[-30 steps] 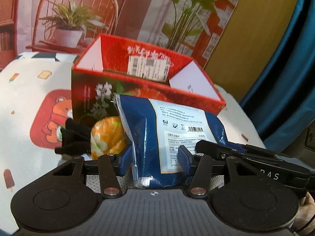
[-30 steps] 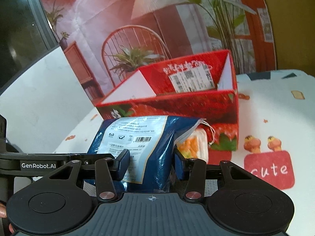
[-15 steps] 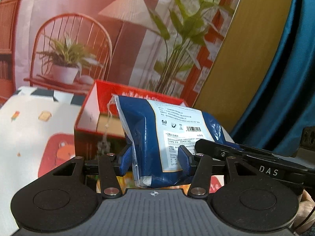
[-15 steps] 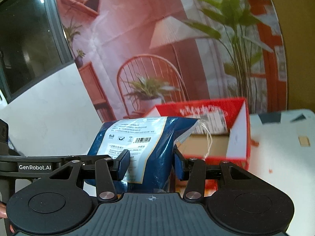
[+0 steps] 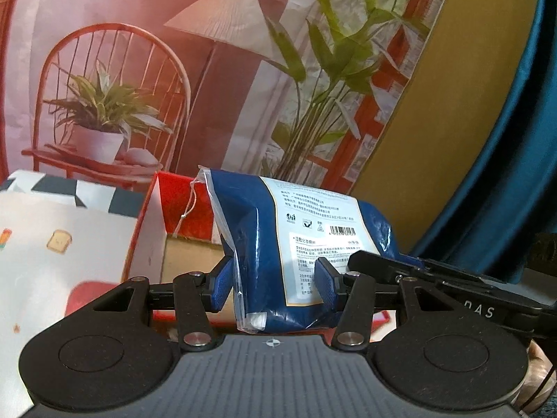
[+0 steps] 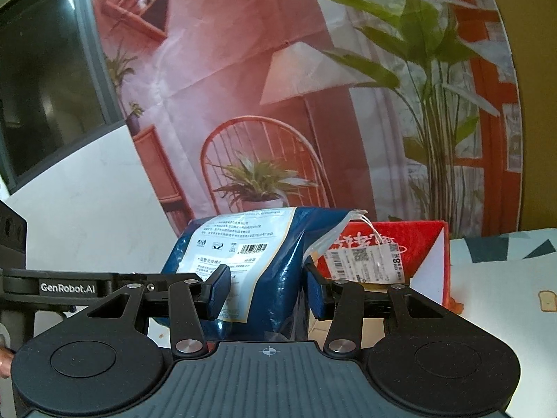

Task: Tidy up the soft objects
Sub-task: 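Lift the blue package with both grippers and carry it over the red box, then lower the blue package into the box and open both grippers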

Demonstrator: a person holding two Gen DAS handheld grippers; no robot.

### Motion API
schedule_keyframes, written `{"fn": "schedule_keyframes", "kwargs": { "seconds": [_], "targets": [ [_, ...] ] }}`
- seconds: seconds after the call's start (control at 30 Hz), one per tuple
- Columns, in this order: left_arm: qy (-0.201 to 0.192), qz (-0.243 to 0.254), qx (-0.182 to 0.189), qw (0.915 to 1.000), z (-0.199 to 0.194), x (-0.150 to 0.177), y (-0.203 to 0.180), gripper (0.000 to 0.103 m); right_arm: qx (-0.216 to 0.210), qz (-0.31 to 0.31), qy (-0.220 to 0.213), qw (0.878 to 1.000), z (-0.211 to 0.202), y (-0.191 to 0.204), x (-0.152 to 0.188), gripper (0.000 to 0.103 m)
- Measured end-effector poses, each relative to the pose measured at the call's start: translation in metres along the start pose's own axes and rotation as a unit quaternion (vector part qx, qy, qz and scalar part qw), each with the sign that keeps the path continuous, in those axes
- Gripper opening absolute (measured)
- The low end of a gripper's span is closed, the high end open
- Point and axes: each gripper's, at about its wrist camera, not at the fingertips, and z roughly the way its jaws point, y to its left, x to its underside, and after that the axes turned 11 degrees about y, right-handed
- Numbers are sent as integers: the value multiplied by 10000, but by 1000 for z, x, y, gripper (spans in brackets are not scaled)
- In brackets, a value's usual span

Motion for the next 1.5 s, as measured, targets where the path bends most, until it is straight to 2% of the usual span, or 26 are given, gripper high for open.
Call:
{"fn": "schedule_keyframes", "kwargs": {
  "seconds": [0.1, 0.2, 0.4, 0.6, 0.8, 0.9, 1.13, 1.23, 1.37, 1.5],
  "targets": [
    [73, 90, -73, 9999, 19, -14, 3, 53, 14, -37, 53, 10000, 16, -9, -7, 43],
    [132, 2, 37, 9999, 38, -23, 5, 53, 33, 28, 173, 9998, 27, -21, -15, 43],
    [638, -146, 138, 9978, 84, -32, 13, 53, 182, 155, 476, 9986, 58, -50, -26, 43],
    [1064, -195, 44, 9941, 119, -33, 18, 53, 312, 381, 890, 9948, 93, -75, -14, 43],
    [1383, -178, -27, 9902, 142, -29, 19, 53, 428, 635, 1207, 9897, 111, -90, -2, 41],
    [1435, -186, -70, 9895, 142, -28, 21, 53, 575, 480, 1305, 9886, 115, -84, -2, 42],
    [1332, 66, -450, 9900, 128, -30, 14, 54, 1009, 177, 1387, 9850, 115, -71, -4, 46],
    [1242, 137, -571, 9905, 119, -30, 13, 54, 1128, 61, 1307, 9850, 107, -66, -3, 51],
    [1038, 305, -768, 9912, 99, -28, 10, 55, 1331, -147, 1148, 9843, 93, -59, -4, 53],
    [784, 500, -1039, 9902, 76, -25, 5, 55, 1466, -316, 922, 9844, 75, -49, -3, 64]
  ]
}}
